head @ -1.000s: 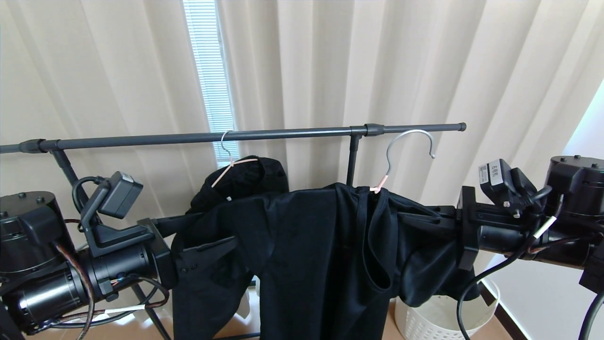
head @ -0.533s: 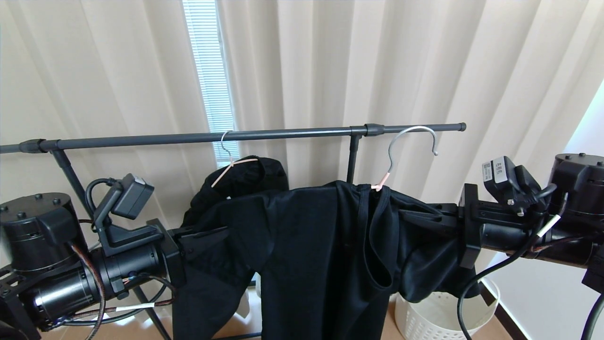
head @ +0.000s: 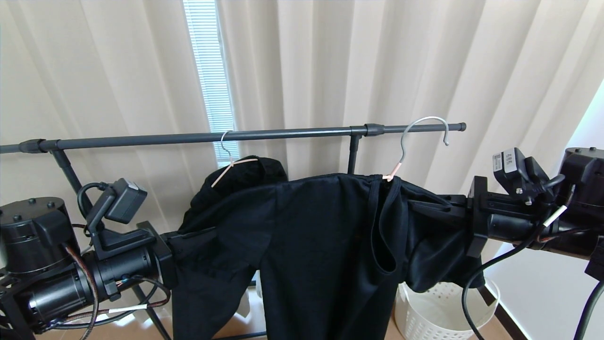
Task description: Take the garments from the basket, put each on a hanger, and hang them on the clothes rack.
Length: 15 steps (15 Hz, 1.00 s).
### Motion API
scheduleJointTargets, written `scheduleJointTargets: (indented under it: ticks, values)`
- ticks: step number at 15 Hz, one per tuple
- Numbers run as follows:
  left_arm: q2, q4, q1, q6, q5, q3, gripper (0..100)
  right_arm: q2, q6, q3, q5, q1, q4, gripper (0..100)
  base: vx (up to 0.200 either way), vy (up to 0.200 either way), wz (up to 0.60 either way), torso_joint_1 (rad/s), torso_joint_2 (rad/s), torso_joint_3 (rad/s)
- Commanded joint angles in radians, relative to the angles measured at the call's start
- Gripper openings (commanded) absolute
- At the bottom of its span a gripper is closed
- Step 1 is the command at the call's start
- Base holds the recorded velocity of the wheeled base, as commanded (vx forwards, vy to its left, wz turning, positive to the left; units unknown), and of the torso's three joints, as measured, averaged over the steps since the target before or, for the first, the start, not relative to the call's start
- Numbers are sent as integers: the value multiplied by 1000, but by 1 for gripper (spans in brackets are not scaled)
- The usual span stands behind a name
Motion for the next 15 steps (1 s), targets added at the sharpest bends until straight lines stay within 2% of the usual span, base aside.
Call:
scheduleJointTargets:
  ticks: [1,7,15]
  values:
    - [0,0,26,14,-2,6,0,1,-1,-3,11,-21,-1,0,0,0,0,0,0,0]
    - [3,0,57,34,-6,7,0,18,-2,-28,60,-99,1,0,0,0,0,0,0,0]
    - [12,0,118,36,-20,-7,0,18,-2,-34,62,-109,1,0,0,0,0,0,0,0]
